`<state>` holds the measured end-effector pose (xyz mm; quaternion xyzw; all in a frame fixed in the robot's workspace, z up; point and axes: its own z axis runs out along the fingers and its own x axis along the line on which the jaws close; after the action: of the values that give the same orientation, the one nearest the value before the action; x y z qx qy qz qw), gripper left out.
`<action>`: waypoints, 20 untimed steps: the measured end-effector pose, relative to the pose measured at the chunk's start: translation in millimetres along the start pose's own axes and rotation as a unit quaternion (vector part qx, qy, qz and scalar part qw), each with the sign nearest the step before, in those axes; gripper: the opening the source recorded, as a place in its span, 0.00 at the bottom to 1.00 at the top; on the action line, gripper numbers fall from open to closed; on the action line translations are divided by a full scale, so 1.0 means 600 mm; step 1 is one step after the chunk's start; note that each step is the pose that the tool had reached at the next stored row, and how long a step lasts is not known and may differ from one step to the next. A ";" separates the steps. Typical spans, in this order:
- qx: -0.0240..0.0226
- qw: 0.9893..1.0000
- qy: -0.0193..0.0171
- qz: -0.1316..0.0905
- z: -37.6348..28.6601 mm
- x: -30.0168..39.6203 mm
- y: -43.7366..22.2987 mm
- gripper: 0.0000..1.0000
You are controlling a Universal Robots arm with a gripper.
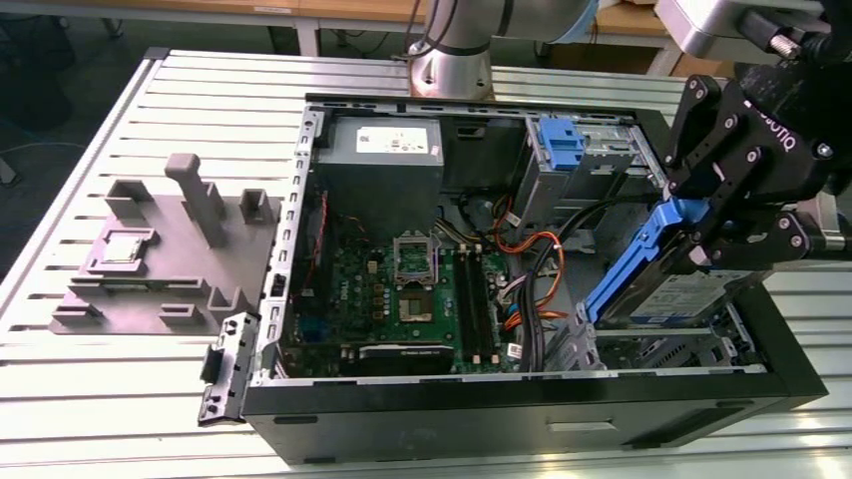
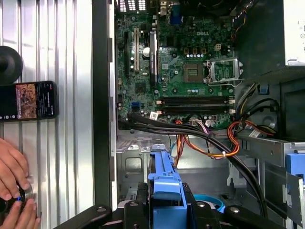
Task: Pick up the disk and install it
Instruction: 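Insert the disk into the insertion slot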
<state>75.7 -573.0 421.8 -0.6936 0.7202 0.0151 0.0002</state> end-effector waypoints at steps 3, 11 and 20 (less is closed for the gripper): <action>0.000 1.000 0.000 0.000 0.000 0.000 0.000 0.37; 0.000 1.000 0.000 0.000 0.000 0.000 0.000 0.44; 0.000 1.000 0.000 0.000 0.000 0.000 0.000 0.50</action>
<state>75.7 -573.1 421.7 -0.6936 0.7202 0.0147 -0.0002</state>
